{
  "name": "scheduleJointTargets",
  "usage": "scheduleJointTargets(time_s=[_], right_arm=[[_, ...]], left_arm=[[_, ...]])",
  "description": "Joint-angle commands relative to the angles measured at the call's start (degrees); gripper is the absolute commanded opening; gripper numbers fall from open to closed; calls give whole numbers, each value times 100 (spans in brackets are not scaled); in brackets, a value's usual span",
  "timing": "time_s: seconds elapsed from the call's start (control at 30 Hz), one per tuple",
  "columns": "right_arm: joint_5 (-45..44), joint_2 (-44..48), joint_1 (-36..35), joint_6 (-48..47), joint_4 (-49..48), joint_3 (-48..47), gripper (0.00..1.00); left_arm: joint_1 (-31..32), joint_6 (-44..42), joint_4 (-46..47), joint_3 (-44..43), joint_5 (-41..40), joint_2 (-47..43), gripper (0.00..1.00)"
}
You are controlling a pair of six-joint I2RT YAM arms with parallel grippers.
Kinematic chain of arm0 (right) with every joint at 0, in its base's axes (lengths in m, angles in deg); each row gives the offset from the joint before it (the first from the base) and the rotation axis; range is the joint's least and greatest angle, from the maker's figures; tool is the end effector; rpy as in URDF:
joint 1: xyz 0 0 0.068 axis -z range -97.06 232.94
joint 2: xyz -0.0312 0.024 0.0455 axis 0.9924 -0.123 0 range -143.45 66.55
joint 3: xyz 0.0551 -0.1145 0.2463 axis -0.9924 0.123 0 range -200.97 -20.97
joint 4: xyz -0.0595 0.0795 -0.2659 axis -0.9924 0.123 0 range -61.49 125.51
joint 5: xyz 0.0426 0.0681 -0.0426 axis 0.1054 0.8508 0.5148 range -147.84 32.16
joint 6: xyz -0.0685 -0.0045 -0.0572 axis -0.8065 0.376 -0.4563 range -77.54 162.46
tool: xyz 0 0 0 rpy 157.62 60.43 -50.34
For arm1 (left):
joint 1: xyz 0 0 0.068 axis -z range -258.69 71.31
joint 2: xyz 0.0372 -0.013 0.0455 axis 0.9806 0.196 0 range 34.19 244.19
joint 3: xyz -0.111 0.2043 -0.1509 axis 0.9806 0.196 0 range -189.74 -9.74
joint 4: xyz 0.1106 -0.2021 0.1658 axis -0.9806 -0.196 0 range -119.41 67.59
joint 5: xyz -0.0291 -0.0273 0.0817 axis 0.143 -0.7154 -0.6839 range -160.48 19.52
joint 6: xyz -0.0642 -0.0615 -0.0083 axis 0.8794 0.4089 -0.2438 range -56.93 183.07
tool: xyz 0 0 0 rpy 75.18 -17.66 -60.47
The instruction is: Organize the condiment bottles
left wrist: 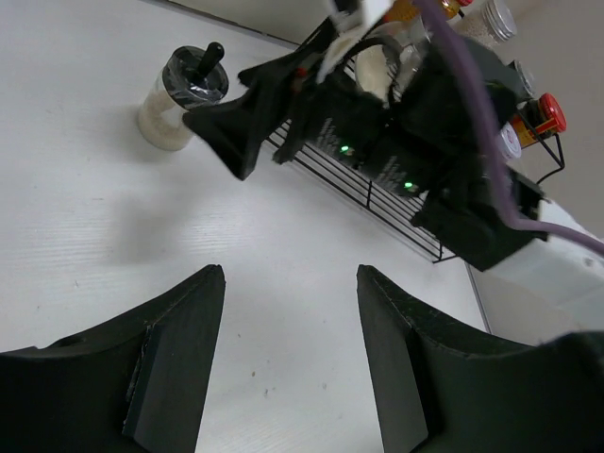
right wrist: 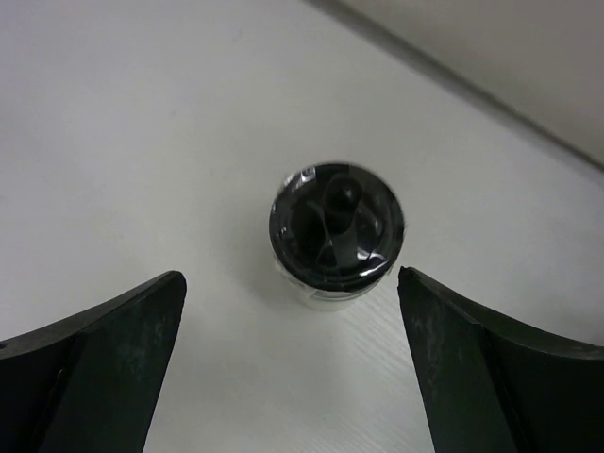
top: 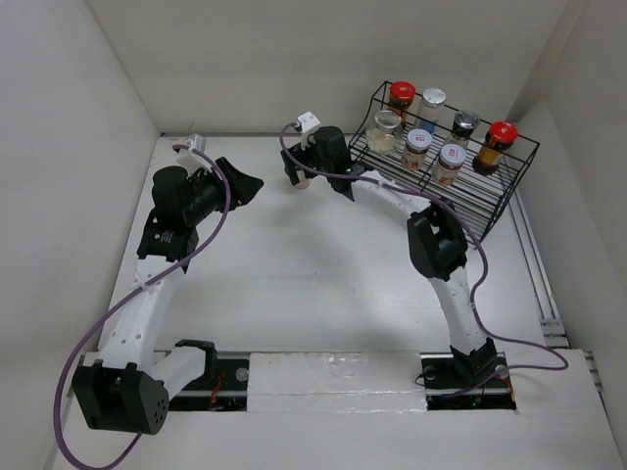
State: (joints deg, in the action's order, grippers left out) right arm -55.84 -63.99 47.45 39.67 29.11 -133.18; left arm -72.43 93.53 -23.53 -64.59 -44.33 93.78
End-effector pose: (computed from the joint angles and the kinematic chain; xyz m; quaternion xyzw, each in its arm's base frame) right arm 0.4981 0.3586 0.2401 -0.2763 0.7654 0.1771 0.5536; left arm 0.2960 -0.0677 0.3677 -0.0033 0.7389 -0.3650 0.5665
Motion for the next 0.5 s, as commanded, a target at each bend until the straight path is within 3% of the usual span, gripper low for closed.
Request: scheduleJointTargets(time_s=[0.0,0.27,0.43,0.47], right_arm=[[99,-155,59,-11,318,-678,100],[116,-1271,121,137,520,-1988,100],[29,-1693,121,261,407,-2359,88],[29,-1764,121,322,354,-2420,75]], left_arm=[[-29,-40,192,-17,92,-71,54],[-29,-40,192,-17,92,-18,54],[-29,-40,192,-17,40,-18,54],[-29,-40,192,-17,39,-18,54]])
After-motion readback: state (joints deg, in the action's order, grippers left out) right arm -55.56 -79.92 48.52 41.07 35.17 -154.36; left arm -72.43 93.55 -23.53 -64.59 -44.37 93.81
